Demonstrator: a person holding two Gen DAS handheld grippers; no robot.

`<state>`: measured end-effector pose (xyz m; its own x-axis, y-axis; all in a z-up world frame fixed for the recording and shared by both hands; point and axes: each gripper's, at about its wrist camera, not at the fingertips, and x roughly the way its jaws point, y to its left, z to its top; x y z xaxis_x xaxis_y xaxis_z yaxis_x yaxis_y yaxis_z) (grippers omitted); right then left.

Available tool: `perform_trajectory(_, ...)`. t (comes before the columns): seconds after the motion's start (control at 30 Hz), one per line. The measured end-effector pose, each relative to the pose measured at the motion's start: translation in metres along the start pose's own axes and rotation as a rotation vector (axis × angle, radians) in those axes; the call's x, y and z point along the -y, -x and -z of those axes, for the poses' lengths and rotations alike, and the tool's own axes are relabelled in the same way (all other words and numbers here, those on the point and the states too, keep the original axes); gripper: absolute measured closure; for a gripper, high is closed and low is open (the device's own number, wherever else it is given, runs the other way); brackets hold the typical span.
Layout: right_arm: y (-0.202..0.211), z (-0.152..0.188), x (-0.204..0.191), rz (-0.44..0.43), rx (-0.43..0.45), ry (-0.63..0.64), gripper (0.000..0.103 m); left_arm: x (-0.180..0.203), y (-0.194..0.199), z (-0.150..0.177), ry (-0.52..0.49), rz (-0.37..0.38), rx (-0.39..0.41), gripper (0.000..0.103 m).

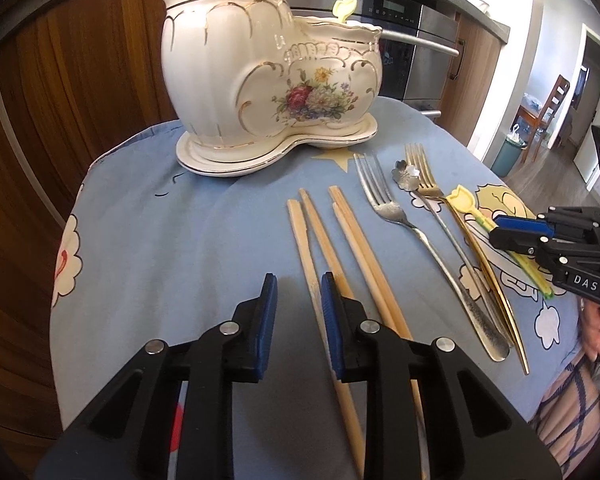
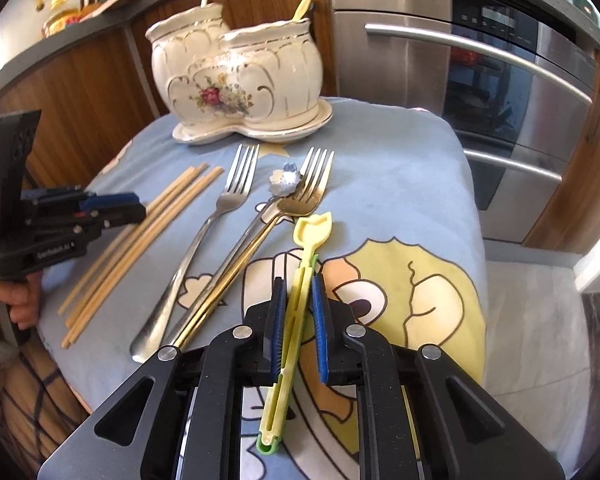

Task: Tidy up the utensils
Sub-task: 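Grasp another chopstick with the left tool while the right tool grasps the yellow utensil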

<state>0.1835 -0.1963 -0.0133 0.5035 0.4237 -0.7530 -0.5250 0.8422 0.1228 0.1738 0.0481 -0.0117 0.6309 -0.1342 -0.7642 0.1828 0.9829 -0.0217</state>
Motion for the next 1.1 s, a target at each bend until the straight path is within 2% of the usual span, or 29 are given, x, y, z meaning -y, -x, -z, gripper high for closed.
perform_trajectory(0.17,-0.006,-0.013,-0.005,0.021,-0.091,0.128,0.088,-0.006,0.000,-0.006,-0.052,-0.015,-0.060,0.080)
perform_trajectory(0.47,-0.021,-0.040,0.004,0.004,-0.278,0.268,0.082,0.005,-0.004,-0.018,-0.229,-0.035,-0.221,0.080)
perform_trajectory(0.63,-0.025,-0.047,0.006,-0.016,-0.349,0.299,0.082,0.003,-0.006,-0.024,-0.226,-0.006,-0.270,0.080)
perform_trajectory(0.83,-0.026,-0.048,0.003,-0.030,-0.383,0.317,0.083,0.003,-0.008,-0.025,-0.249,0.016,-0.311,0.082)
perform_trajectory(0.97,-0.025,-0.048,0.002,-0.042,-0.376,0.328,0.091,0.006,-0.010,-0.023,-0.278,0.030,-0.335,0.091)
perform_trajectory(1.1,-0.023,-0.045,0.000,-0.034,-0.366,0.347,0.092,0.004,-0.009,-0.020,-0.296,0.018,-0.345,0.096)
